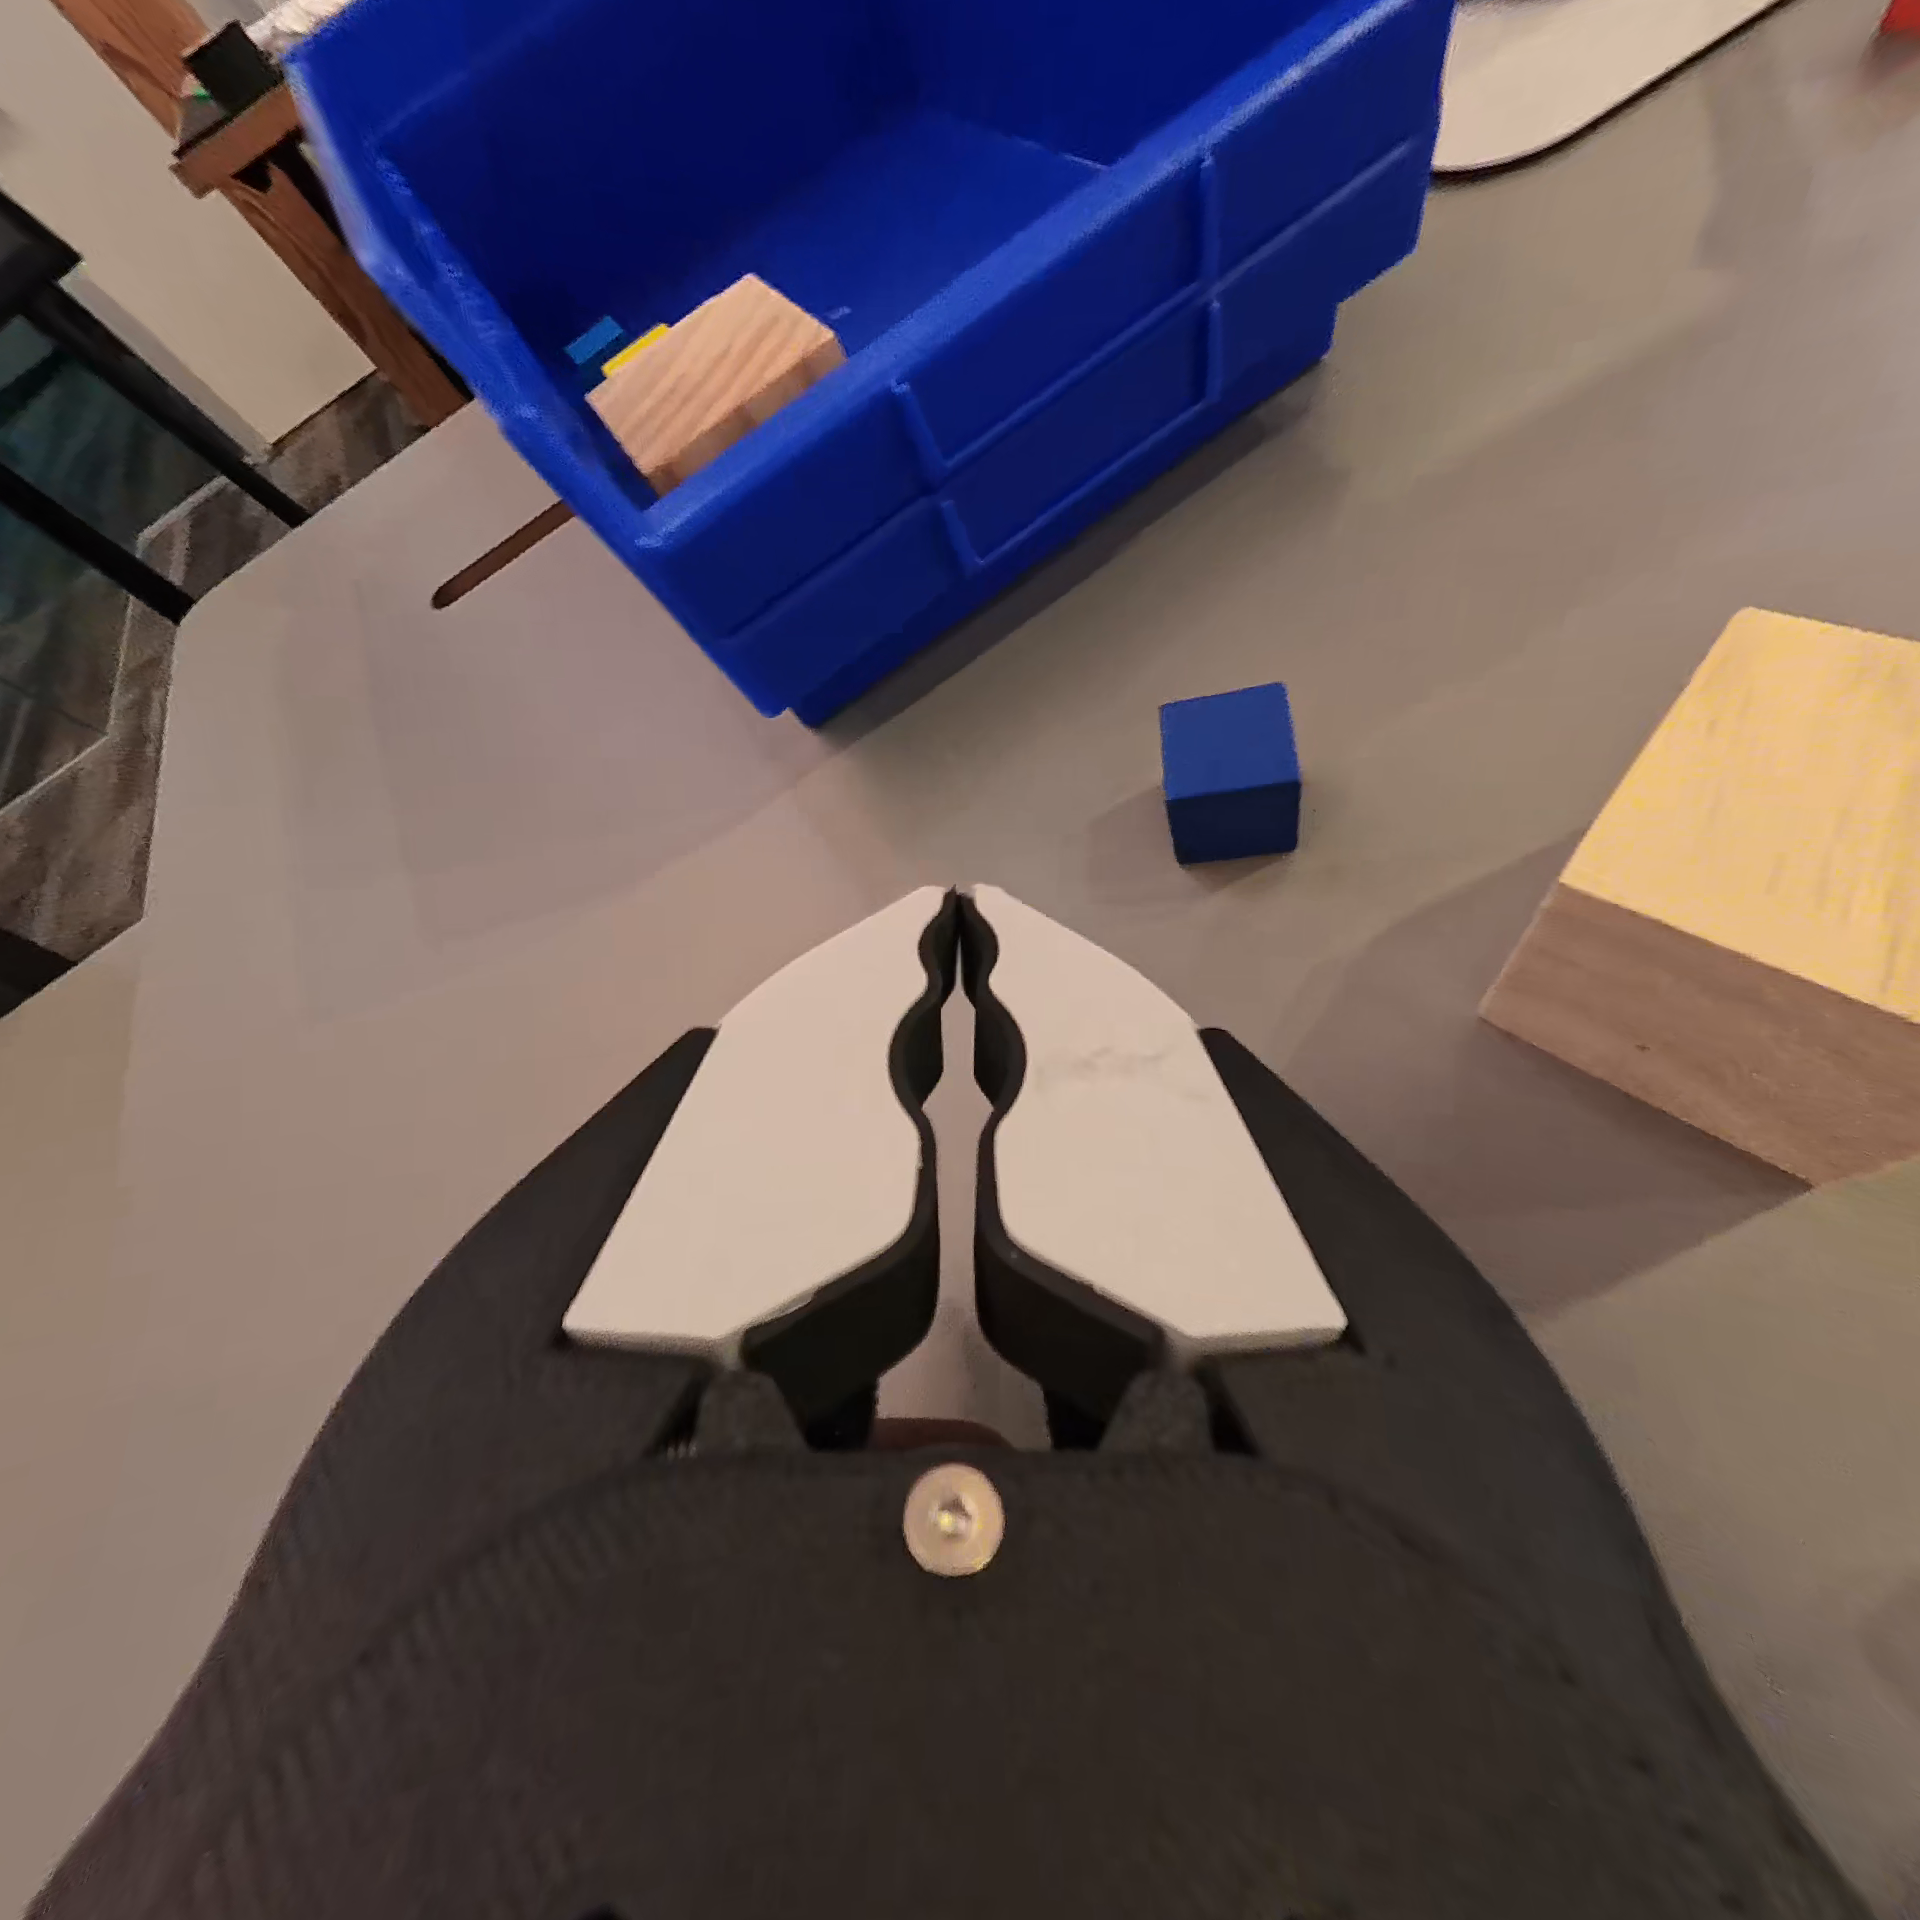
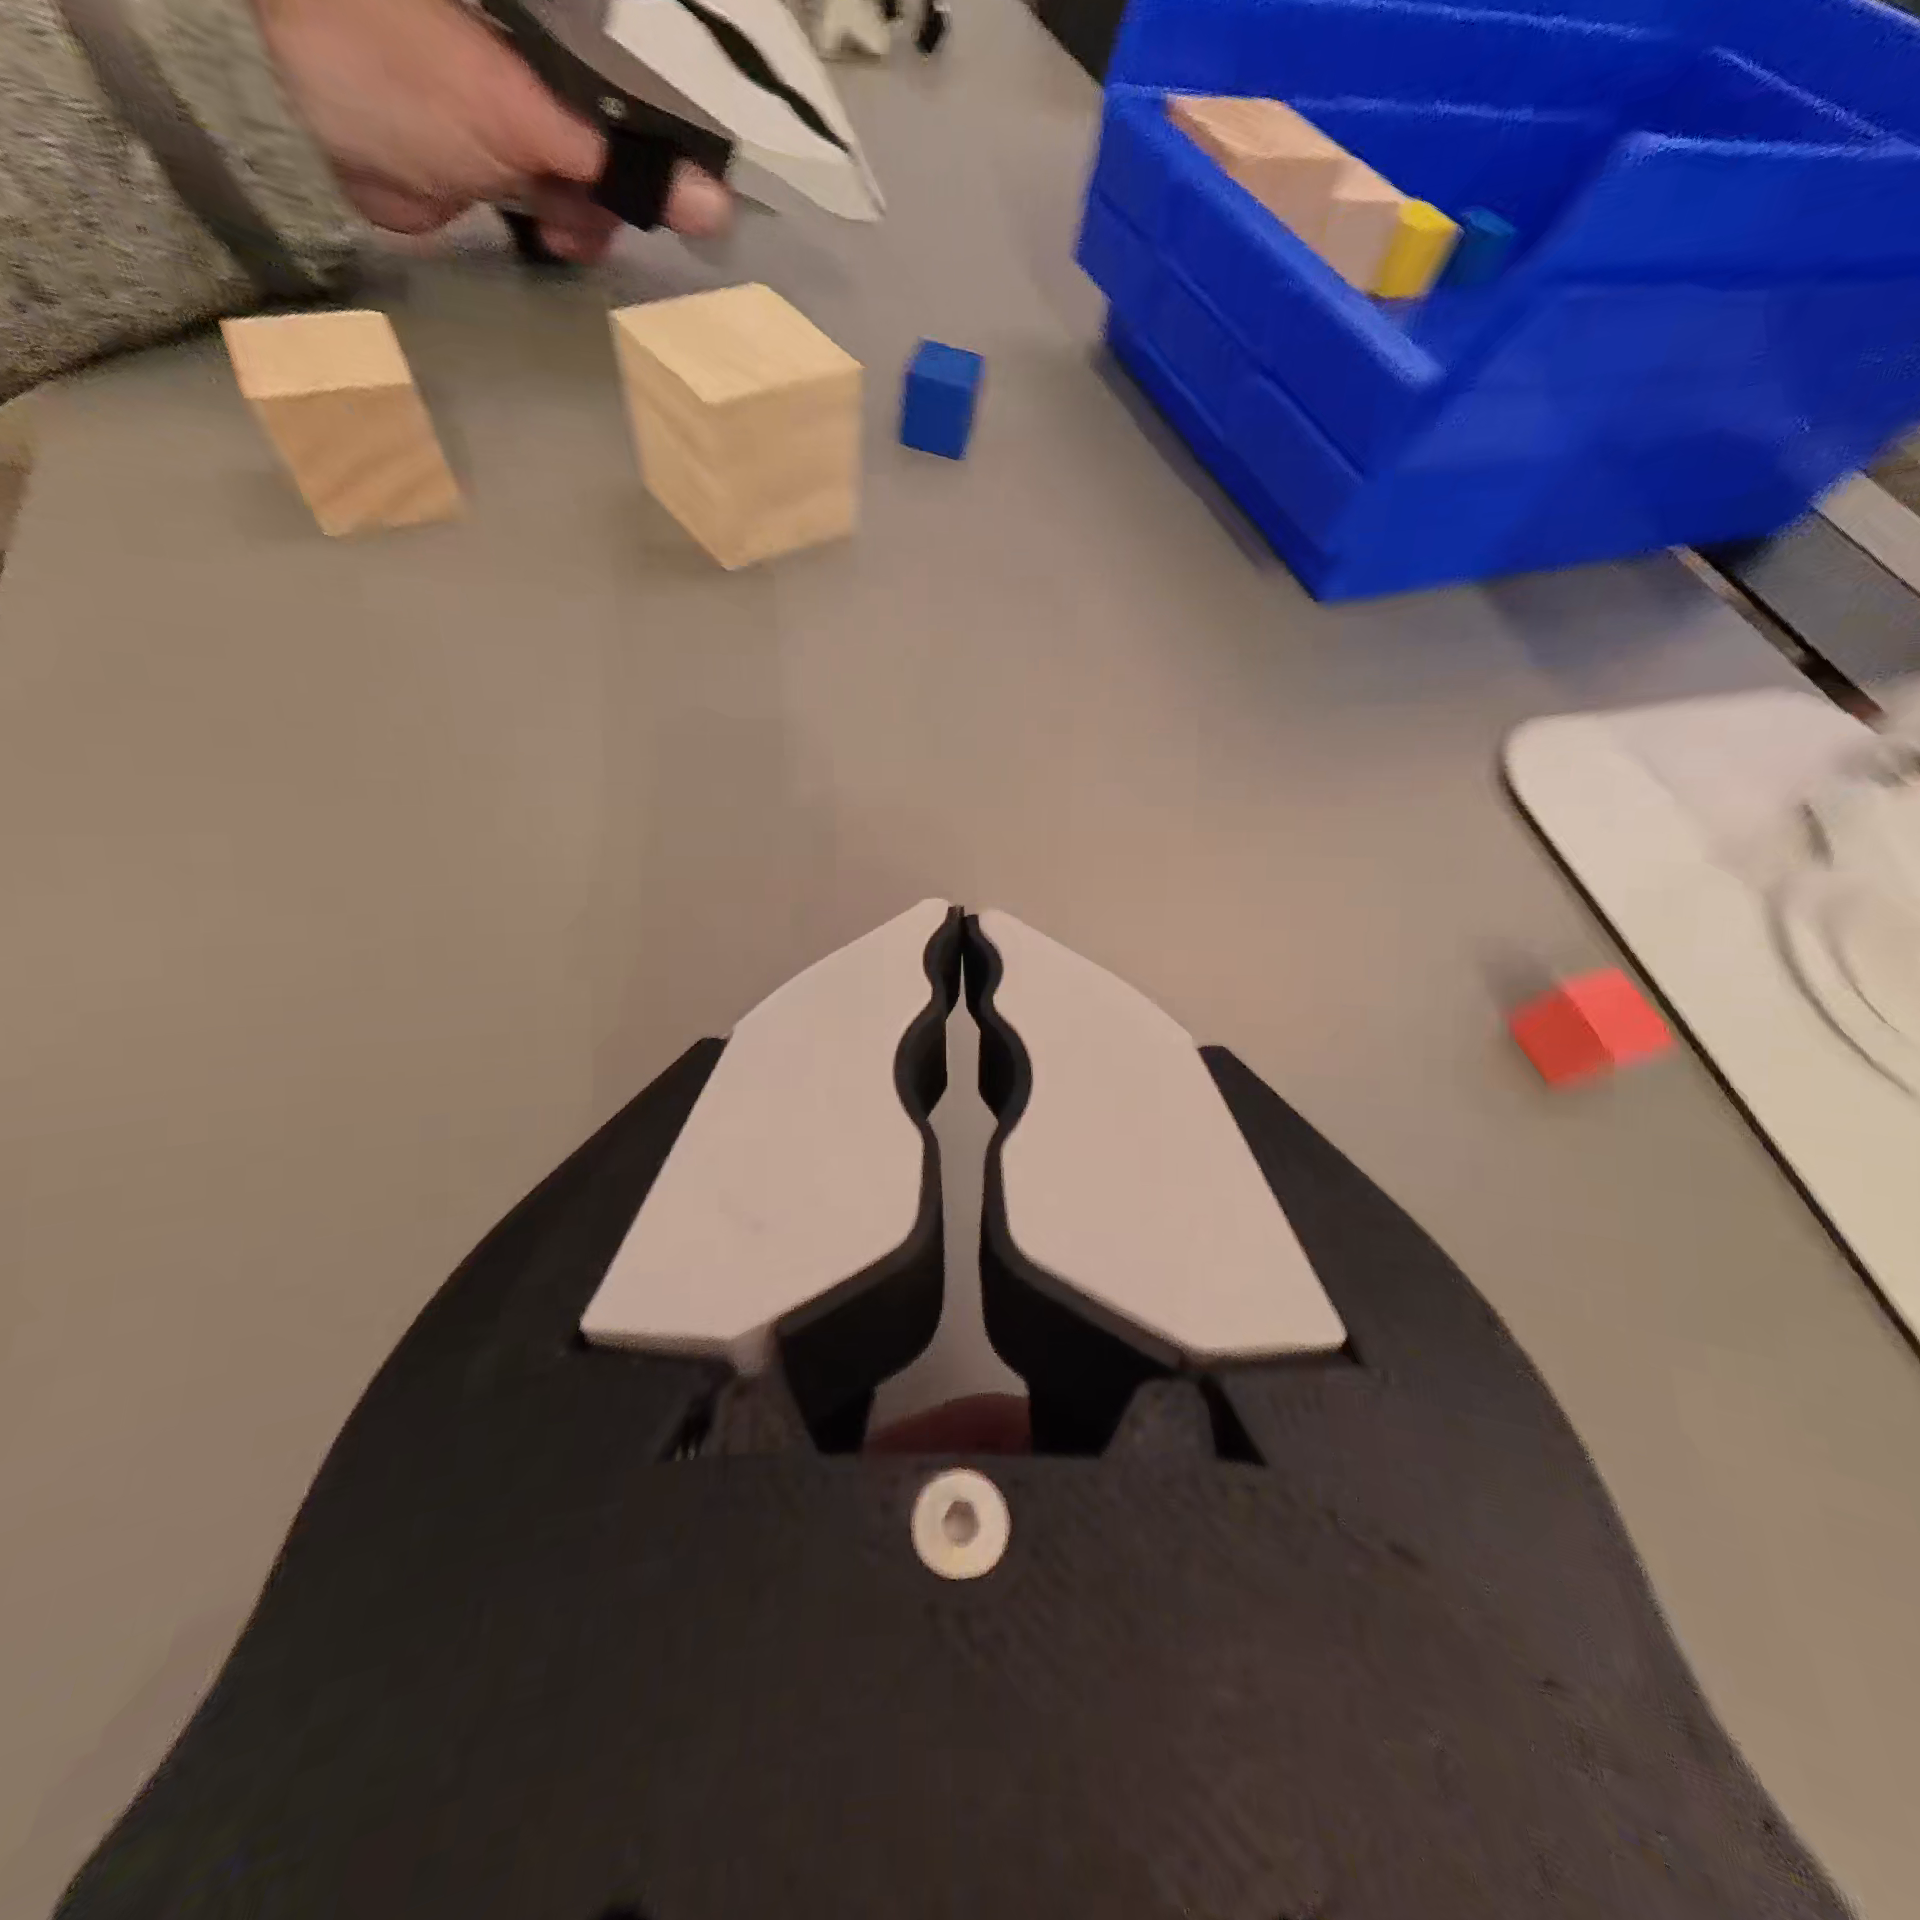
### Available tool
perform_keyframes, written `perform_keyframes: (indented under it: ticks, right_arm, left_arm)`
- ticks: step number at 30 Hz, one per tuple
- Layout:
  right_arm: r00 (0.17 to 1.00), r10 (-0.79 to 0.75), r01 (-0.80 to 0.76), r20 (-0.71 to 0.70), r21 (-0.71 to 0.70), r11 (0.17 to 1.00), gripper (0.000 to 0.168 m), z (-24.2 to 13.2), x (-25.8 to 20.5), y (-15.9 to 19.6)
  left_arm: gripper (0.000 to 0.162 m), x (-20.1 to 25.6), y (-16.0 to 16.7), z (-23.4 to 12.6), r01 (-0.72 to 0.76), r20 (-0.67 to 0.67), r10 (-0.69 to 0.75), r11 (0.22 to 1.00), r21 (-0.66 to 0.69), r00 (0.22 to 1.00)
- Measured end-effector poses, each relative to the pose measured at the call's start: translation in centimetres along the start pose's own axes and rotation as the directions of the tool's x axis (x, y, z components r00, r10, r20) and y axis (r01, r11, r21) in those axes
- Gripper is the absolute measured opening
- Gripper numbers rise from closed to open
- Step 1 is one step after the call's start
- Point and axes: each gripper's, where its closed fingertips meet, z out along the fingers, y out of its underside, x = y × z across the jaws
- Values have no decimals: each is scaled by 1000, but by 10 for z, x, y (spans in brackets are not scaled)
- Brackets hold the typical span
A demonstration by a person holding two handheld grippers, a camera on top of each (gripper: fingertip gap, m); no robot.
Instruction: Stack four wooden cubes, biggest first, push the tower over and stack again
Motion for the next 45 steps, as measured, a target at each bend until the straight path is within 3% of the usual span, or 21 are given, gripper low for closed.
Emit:
perform_keyframes:
  ticks: [1, 2, 7, 10, 15, 16, 19, 22, 27, 38, 45]
  right_arm:
    - [999, -18, 17, 50, 17, 1000, 0, 13, -8, -8]
    - [995, -28, 26, 98, 28, 999, 14, 27, -15, -15]
    - [973, -62, 61, 225, 11, 998, 101, 95, -27, -43]
    - [942, -50, 54, 331, -3, 999, 113, 128, -38, -59]
    - [894, -82, 118, 441, -55, 991, 107, 163, -56, -67]
    - [880, -96, 144, 465, -70, 987, 102, 168, -61, -66]
    - [863, -146, 204, 484, -70, 976, 63, 178, -69, -68]
    - [856, -174, 222, 487, -43, 974, 62, 174, -73, -69]
    - [874, -167, 212, 455, -48, 976, 62, 132, -56, -55]
    - [955, -35, 67, 295, -101, 993, 62, -17, 33, 23]
    - [960, -22, 71, 279, -167, 983, 62, -27, 41, 57]
  left_arm:
    - [0, 1, -1, 1, -8, 2, 8, 1000, -1, 1000]
    - [0, 2, 0, 2, -17, 7, 18, 1000, -7, 1000]
    - [0, 6, 3, 8, -85, 22, 86, 995, -44, 996]
    - [0, 7, 5, 9, -103, 28, 105, 993, -59, 994]
    - [0, 6, 3, 8, -92, 26, 93, 995, -43, 995]
    - [0, 6, 4, 8, -98, 24, 99, 994, -46, 995]
    - [0, 8, 5, 10, -117, 16, 119, 991, -58, 993]
    - [0, 7, 4, 9, -111, 18, 112, 993, -46, 994]
    - [0, 8, 3, 8, -111, 17, 112, 993, -39, 994]
    - [0, 8, -1, 3, -91, -4, 91, 996, -3, 996]
    - [0, 11, -3, -2, -113, -30, 113, 994, 4, 993]
